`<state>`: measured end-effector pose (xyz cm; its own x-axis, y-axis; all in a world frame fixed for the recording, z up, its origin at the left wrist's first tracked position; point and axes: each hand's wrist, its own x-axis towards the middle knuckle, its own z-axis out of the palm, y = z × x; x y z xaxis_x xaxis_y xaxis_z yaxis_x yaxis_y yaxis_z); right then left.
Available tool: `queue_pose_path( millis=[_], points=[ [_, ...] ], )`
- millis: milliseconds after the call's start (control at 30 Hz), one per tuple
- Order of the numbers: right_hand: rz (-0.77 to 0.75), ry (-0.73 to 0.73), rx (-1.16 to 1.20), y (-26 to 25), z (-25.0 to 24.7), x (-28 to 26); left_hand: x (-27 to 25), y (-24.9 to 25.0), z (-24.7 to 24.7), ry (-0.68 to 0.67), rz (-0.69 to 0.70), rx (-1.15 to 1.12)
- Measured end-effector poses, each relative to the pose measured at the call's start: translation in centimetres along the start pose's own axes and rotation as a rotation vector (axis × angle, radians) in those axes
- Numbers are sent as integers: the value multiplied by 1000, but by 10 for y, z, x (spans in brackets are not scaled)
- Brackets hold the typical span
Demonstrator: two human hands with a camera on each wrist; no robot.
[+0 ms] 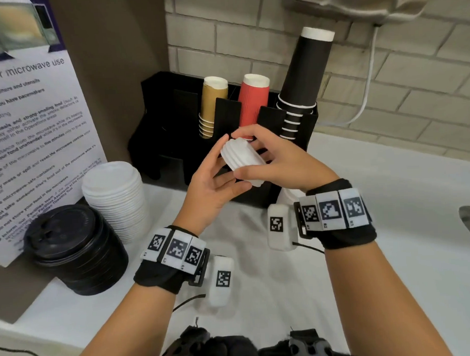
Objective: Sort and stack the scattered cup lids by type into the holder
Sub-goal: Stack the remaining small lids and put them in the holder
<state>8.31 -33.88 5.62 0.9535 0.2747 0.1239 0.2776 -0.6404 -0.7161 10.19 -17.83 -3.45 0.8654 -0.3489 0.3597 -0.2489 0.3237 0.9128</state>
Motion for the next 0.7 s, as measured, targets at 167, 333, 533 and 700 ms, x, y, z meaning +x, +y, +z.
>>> queue_pose_path(
  millis=[167,333,533,700],
  points=[
    [-6,-116,90,-11,10,11,-6,6,-20,-1,1,-43],
    [3,-50,76,-17,20,20,-8,4,-36,49,-6,-60],
    [-3,-16,67,-23,33,26,-8,-1,-52,67,14,-51],
    [-23,-4,12,-29,44,38,-6,-5,-61,97,4,-71]
  ],
)
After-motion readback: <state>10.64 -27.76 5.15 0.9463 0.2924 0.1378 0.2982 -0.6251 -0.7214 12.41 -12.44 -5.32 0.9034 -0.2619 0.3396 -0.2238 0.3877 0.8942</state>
